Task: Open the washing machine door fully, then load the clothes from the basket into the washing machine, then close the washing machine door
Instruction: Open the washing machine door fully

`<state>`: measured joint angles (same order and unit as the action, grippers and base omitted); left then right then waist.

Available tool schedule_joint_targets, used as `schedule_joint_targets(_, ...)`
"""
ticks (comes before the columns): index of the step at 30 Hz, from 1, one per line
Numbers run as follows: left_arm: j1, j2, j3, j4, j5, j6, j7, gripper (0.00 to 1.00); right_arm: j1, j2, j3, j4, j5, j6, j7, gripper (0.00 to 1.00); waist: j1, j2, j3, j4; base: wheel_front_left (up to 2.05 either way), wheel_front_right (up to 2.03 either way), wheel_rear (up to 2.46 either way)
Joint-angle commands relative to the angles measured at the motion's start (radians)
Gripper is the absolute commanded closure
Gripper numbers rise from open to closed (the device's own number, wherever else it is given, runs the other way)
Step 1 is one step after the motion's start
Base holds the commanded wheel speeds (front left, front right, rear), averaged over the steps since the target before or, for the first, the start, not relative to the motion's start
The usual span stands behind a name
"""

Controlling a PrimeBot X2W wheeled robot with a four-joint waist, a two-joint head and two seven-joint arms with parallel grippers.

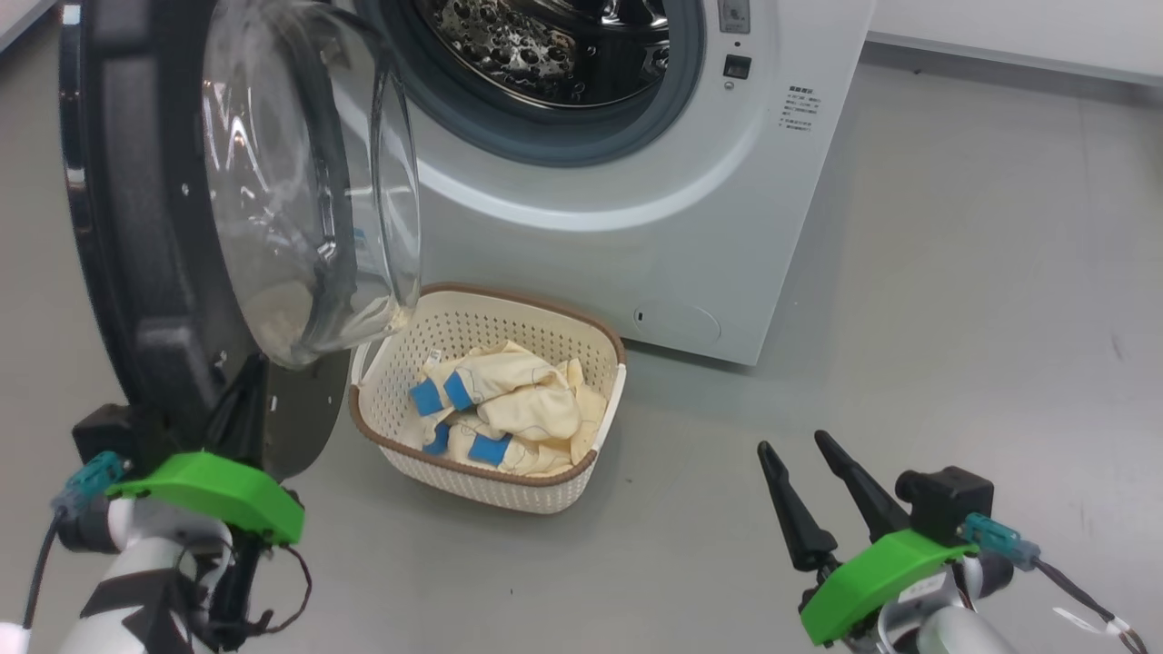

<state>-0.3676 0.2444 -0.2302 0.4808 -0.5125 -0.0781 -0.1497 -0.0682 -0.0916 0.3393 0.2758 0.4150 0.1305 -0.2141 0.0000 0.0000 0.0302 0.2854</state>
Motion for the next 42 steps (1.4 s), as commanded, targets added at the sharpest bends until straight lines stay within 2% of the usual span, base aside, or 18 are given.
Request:
schedule_joint_targets(1, -0.040, 0.055, 0.059, -0.032, -0.008, 0.010, -0.012, 1.00, -0.047, 0.004, 0.018, -0.028, -0.003, 0.000, 0.001, 0.00, 0.0000, 0.0000, 0.011, 0.006, 0.00, 0.00, 0.00)
schedule_joint_targets(11, -0.055, 0.112, 0.145, -0.032, -0.060, 0.025, -0.038, 1.00, -0.073, -0.002, 0.007, -0.044, -0.031, 0.000, 0.023, 0.00, 0.0000, 0.0000, 0.088, 0.034, 0.00, 0.00, 0.00)
schedule_joint_targets(21, -0.102, 0.172, 0.219, -0.005, -0.102, 0.019, -0.065, 1.00, -0.114, -0.014, -0.007, -0.088, -0.076, 0.000, 0.071, 0.00, 0.0000, 0.0000, 0.187, 0.054, 0.00, 0.00, 0.00)
schedule_joint_targets(34, -0.232, 0.281, 0.324, 0.161, -0.164, -0.021, -0.100, 1.00, -0.141, -0.038, -0.060, -0.183, -0.151, 0.000, 0.160, 0.00, 0.0000, 0.0000, 0.329, 0.076, 0.00, 0.00, 0.00)
schedule_joint_targets(42, -0.335, 0.336, 0.347, 0.299, -0.186, -0.046, -0.110, 1.00, -0.148, -0.057, -0.098, -0.243, -0.186, 0.000, 0.203, 0.00, 0.0000, 0.0000, 0.390, 0.090, 0.00, 0.00, 0.00)
